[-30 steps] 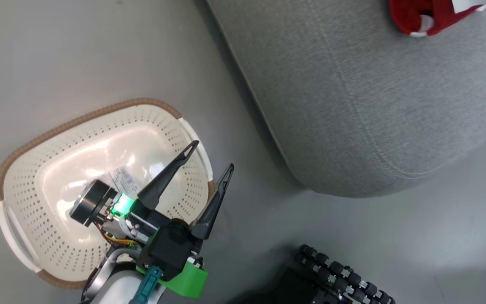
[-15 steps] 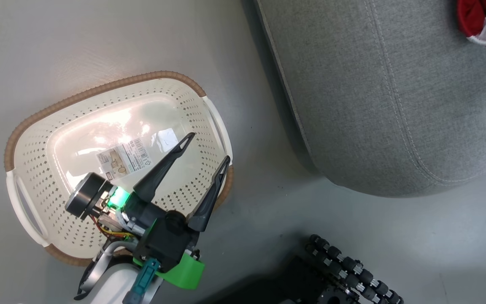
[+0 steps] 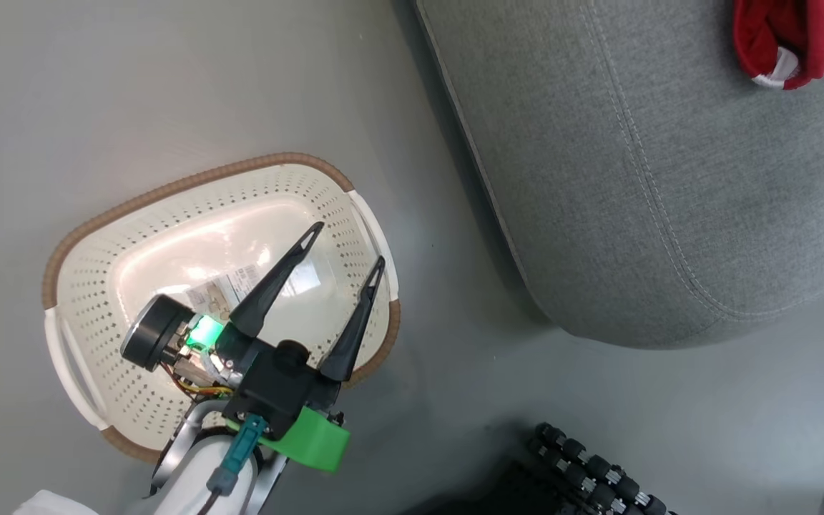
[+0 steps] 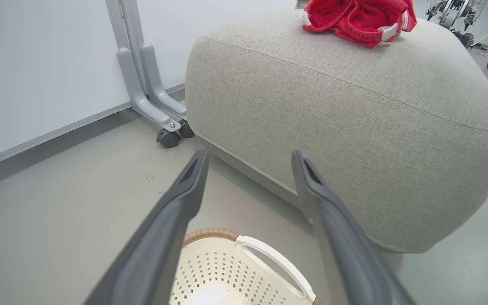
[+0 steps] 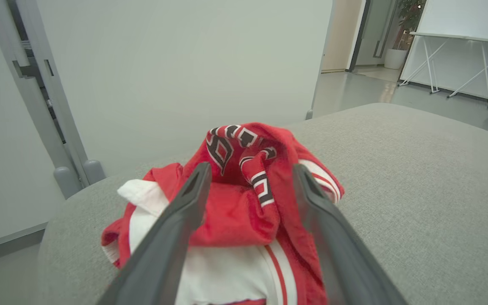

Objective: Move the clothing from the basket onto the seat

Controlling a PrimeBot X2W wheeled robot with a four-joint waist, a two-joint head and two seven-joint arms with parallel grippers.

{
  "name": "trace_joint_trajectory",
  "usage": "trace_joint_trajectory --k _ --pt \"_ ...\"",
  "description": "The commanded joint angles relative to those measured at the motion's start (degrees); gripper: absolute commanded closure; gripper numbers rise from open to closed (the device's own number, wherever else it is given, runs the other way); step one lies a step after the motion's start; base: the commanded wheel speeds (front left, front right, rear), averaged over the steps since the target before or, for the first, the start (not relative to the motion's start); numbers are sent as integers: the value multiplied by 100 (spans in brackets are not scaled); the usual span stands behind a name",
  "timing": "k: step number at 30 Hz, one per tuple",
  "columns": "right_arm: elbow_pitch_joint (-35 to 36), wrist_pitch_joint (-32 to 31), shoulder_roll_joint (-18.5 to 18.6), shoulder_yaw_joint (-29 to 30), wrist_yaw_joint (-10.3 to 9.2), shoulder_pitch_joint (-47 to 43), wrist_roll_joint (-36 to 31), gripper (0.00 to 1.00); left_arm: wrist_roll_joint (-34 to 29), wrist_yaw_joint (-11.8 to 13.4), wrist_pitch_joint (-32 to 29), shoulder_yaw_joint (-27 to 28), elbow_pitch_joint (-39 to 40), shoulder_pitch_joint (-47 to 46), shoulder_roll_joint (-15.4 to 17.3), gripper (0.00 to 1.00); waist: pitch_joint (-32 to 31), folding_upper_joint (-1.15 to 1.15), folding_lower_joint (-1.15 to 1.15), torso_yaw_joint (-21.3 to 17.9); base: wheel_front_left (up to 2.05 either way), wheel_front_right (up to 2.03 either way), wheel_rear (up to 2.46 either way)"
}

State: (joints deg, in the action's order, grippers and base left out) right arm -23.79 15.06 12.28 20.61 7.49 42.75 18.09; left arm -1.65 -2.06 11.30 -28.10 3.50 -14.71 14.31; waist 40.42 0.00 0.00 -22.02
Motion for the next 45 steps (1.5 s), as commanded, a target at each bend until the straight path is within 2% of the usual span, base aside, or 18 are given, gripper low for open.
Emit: trace_joint_trajectory --k 1,8,15,19,25,31,38,45 --pt "173 15 -134 -170 0 -262 -76 0 63 51 86 45 -108 -66 -30 0 -301 0 0 151 0 0 0" --pt "578 16 -307 -1214 0 -1162 -239 0 725 210 330 377 -721 -88 -451 0 -1014 0 0 535 0 0 0" --pt "468 16 -569 -1940 0 -1990 79 0 1290 391 392 888 -1311 144 -888 0 -1939 0 0 1268 0 0 0" --pt "446 16 -657 -2360 -1 -2465 -52 0 1566 492 390 1210 -1449 465 -1055 0 -2441 0 0 1678 0 0 0" --pt "682 16 -632 -2808 0 -3136 -395 0 1779 563 391 1639 -1404 1067 -1134 0 -3241 0 0 2056 0 0 0" --pt "1253 16 -726 -2764 0 -3798 -754 0 1797 642 390 1881 -826 1781 -1141 0 -3908 0 0 2131 0 0 0" --pt "1748 16 -766 -2912 0 -4326 -839 0 1336 534 384 1990 -116 2545 -1138 0 -4346 0 0 1953 0 0 0" --pt "1823 16 -786 -2866 0 -4590 -953 0 1199 626 384 1918 -98 2930 -1138 0 -4567 0 0 1848 0 0 0"
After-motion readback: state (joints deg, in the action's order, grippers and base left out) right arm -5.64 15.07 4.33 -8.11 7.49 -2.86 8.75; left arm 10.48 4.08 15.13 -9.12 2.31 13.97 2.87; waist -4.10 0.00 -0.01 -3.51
